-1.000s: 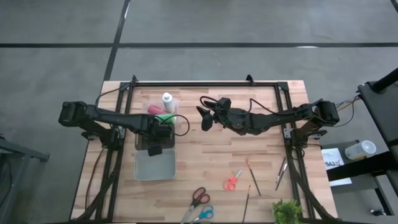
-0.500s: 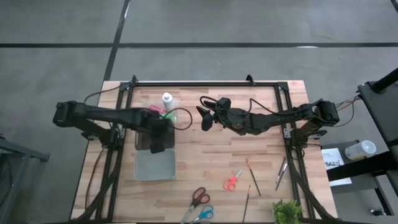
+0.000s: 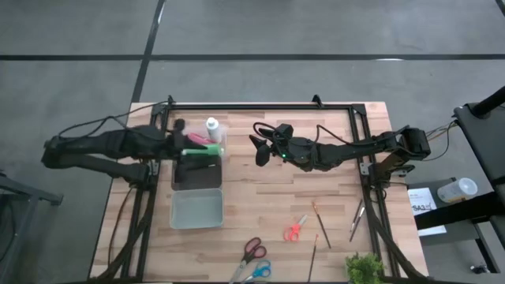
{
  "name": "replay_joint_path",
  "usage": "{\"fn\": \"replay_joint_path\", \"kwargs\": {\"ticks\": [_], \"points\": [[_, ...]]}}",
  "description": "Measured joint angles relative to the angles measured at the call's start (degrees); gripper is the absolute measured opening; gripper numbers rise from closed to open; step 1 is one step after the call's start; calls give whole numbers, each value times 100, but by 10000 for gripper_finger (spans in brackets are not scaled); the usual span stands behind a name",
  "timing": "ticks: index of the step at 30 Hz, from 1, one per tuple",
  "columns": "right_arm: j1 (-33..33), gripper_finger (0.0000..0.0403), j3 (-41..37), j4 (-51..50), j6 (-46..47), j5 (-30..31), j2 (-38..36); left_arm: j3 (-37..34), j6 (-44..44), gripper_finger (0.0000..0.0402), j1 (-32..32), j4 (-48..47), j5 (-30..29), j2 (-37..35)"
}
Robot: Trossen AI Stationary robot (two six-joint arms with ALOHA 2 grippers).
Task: Pick & Place Paint Supplies
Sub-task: Put the top orange paint brush into the black bin
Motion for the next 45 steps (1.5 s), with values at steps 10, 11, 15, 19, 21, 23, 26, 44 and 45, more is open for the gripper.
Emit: {"fn": "replay_joint_path", "kwargs": {"ticks": [10,11,15,19,21,23,26,44,45], "points": [[0,249,0,2,0,0,0,-890,14,101,0,286,0,-905],[0,249,0,1,-1,0,0,-941,13,101,0,337,-1,-920],[0,249,2,-309,-441,-86,-36,-1101,11,101,0,574,0,-927],[-4,249,2,-835,-2249,-1277,-187,-1200,11,101,0,628,0,-927],[4,249,2,-1218,-2763,-2265,-343,-1205,9,101,0,636,0,-925],[7,249,2,-1626,-2870,-3080,-545,-1205,-2,101,0,663,0,-925],[7,249,2,-2430,-2527,-3335,-1005,-1205,-9,101,2,687,0,-927],[15,249,4,-5353,-963,-3046,-2968,-1205,-7,101,2,666,0,-924],[13,249,4,-5403,-902,-3043,-2996,-1205,-7,101,2,668,0,-924]]}}
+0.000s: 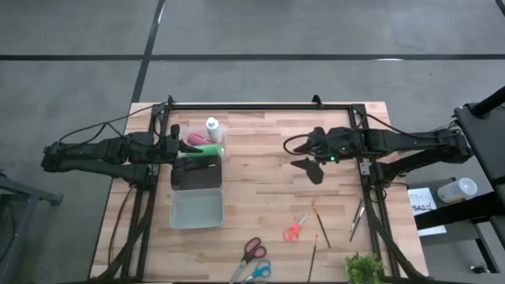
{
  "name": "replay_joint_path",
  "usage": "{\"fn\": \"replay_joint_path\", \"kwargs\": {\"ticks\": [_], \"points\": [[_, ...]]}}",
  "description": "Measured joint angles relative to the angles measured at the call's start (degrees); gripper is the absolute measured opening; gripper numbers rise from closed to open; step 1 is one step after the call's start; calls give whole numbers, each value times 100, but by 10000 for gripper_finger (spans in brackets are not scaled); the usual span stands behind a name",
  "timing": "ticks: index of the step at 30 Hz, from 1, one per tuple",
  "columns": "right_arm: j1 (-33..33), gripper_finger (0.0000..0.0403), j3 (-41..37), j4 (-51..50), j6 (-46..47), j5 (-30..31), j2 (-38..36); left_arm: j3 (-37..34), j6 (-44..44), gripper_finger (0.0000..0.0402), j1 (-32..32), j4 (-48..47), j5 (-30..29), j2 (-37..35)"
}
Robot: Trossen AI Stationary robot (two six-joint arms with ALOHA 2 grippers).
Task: Pick & Place Paint Supplies
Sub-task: Put the top orange paint brush into the black bin
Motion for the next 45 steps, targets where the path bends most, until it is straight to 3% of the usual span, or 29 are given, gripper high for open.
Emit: {"fn": "replay_joint_path", "kwargs": {"ticks": [19,25,32,41,45], "points": [[81,249,-2,-1383,1606,-325,-39,0,4,101,-2,-11,2,1],[305,249,-4,-1394,2057,-705,17,0,7,101,-2,-11,1,1],[565,249,-2,-1318,2312,-563,303,0,17,101,-2,-15,0,-1],[1204,249,-4,-1556,3343,-552,1024,0,16,101,-2,-42,1,-1],[1745,249,-4,-1735,4169,-251,1172,0,15,101,-2,-46,2,2]]}}
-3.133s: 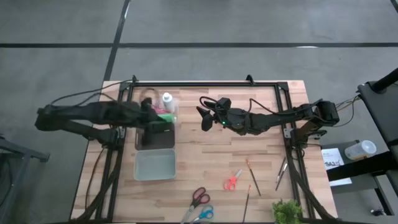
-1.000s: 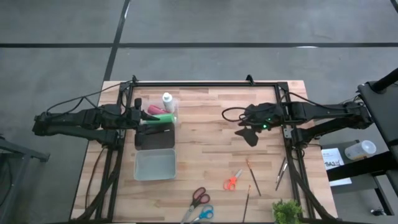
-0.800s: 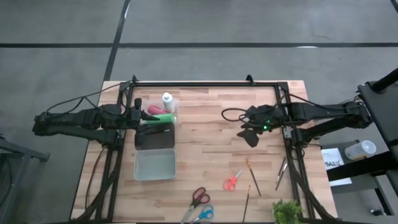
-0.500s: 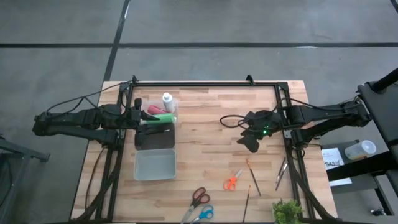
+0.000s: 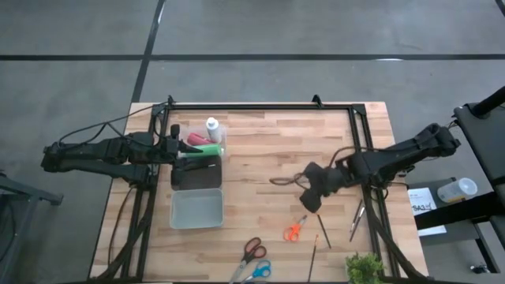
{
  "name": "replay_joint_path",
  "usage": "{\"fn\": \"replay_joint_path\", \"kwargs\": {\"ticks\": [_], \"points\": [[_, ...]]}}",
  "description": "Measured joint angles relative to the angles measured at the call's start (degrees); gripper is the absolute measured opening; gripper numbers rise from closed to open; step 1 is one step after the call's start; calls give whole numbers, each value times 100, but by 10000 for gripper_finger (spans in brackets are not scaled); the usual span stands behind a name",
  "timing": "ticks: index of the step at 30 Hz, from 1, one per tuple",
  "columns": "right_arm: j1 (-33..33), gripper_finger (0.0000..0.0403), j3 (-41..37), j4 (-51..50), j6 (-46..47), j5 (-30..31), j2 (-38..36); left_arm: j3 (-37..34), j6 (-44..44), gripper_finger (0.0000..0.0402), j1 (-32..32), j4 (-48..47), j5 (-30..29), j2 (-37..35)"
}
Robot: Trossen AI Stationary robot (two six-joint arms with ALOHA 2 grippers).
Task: Pick & Place Paint Supplies
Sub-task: Put the top orange paint brush into the black bin
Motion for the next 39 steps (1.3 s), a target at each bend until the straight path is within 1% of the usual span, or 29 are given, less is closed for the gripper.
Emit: {"fn": "replay_joint_path", "kwargs": {"ticks": [6,9,11,15,20,23,26,29,39], "points": [[856,249,0,-94,862,570,32,0,-5,101,2,-8,0,-2],[1100,249,0,-96,1107,858,31,0,-15,101,2,-8,-2,-2],[1186,249,0,-114,1151,924,60,0,-15,101,2,-8,-1,0],[1273,249,-50,-284,1361,911,87,0,-15,101,2,-8,-1,0],[1262,249,-114,-713,2158,824,210,0,-15,101,2,-8,-2,0],[1265,249,-164,-872,2537,664,406,0,-13,101,2,-8,-2,-2],[1258,249,-160,-885,2727,353,655,0,-13,101,2,-14,0,-2],[1254,249,-160,-963,2827,134,969,0,-13,101,2,-56,0,-2],[1254,249,-162,-865,2737,133,1685,1,-11,101,0,-313,0,0]]}}
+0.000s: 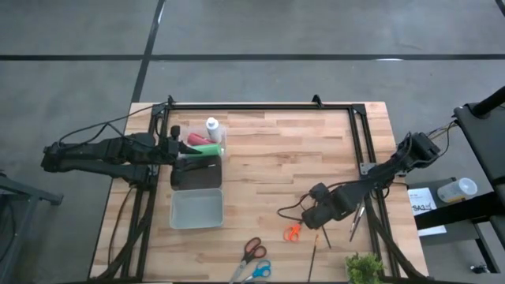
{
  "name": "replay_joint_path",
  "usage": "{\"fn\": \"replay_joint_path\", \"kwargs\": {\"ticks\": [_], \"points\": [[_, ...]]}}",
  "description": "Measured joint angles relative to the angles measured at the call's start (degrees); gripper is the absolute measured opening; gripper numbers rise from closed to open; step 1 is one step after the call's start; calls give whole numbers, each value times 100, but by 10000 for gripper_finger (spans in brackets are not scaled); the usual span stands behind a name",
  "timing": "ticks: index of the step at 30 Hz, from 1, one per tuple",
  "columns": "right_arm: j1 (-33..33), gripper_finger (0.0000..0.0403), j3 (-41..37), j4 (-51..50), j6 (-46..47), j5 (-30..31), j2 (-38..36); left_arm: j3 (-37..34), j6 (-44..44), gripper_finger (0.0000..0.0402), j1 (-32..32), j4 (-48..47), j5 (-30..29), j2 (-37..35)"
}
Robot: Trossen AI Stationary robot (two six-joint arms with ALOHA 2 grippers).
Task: Pick & Place Paint Supplies
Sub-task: Put the top orange paint brush into the black bin
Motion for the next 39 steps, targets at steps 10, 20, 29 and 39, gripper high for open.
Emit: {"fn": "replay_joint_path", "kwargs": {"ticks": [10,20,29,39], "points": [[-22,249,-108,275,-11,68,146,1,2,101,0,3,0,0],[-94,249,-732,1038,66,2,137,1,5,101,0,5,0,0],[-384,202,-927,1146,108,-234,216,0,7,101,0,11,0,0],[-461,109,-874,1284,-24,-220,421,0,4,101,2,16,0,-1]]}}
